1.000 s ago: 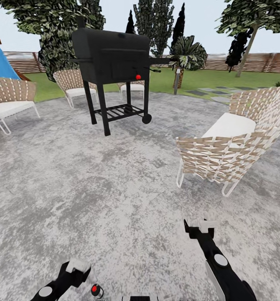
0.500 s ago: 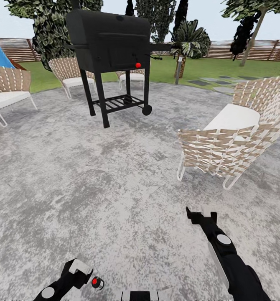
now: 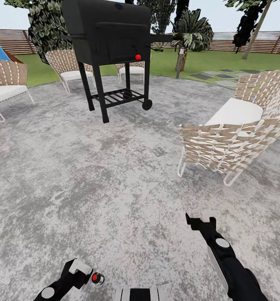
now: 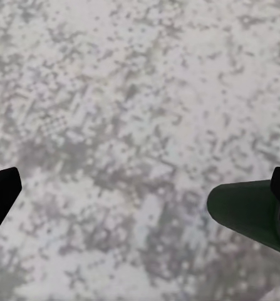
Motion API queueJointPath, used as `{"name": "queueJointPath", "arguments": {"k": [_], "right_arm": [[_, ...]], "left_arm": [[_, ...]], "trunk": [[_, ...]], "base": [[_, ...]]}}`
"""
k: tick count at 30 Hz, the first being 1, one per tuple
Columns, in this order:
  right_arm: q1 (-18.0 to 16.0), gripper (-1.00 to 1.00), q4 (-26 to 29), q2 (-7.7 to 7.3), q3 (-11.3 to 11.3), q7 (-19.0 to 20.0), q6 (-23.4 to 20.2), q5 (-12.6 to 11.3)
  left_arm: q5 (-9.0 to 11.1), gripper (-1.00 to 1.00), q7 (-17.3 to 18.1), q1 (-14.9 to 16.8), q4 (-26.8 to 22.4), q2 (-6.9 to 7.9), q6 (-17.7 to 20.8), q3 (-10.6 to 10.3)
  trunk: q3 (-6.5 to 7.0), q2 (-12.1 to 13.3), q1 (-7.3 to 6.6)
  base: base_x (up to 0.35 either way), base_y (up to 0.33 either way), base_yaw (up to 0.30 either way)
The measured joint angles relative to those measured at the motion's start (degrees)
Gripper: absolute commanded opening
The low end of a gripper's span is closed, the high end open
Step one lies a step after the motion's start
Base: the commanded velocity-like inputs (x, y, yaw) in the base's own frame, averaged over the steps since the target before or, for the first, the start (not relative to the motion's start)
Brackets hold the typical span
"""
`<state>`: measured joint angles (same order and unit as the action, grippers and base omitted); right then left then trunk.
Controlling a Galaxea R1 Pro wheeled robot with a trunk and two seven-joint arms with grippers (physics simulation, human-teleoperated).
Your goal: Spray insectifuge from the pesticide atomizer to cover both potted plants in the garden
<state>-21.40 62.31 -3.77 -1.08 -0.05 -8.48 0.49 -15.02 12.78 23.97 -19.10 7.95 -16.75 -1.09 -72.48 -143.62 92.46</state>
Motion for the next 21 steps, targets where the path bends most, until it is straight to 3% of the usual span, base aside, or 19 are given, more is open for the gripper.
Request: {"name": "queueJointPath", "arguments": {"k": [6,21], "right_arm": [[0.0,1.0,0.0,0.0,-0.06,-0.09,0.12,-0.02],[0.0,1.0,-0.08,0.15,0.04,-0.11,0.02,-0.02]], "left_arm": [[0.0,1.0,0.03,0.0,0.01,-0.06,0.0,0.04],[-0.01,1.0,-0.02,0.01,-0.04,-0.11,0.01,-0.22]], "trunk": [[0.01,0.0,0.0],[0.45,0.0,0.0]], "base": [[0.0,0.0,-0.027],[-0.006,-0.003,-0.225]]}}
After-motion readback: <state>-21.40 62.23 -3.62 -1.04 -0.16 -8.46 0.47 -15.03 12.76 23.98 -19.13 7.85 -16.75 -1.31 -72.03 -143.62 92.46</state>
